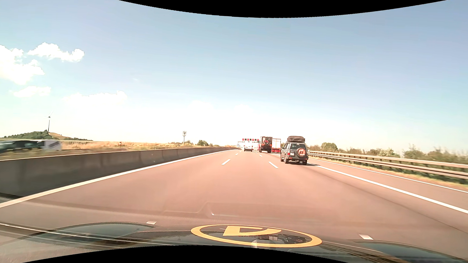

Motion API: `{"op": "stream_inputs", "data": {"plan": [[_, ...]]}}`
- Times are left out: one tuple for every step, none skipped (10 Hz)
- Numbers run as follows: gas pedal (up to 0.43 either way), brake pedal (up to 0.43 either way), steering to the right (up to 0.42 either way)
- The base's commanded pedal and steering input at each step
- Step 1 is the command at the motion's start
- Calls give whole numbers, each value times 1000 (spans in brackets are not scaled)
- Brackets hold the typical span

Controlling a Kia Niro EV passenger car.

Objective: Follow the waypoints while adhering to traffic rules and regulations

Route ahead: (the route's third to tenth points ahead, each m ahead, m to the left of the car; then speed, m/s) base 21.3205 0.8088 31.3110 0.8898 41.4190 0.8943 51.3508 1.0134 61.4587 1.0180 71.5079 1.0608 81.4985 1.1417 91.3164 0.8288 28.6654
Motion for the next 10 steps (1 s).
{"op": "stream_inputs", "data": {"plan": [[358,0,-1],[409,0,-1],[429,0,-1],[469,0,-1],[480,0,-1],[488,0,-1],[480,0,-2],[421,0,-2],[319,0,-2],[280,0,-2]]}}
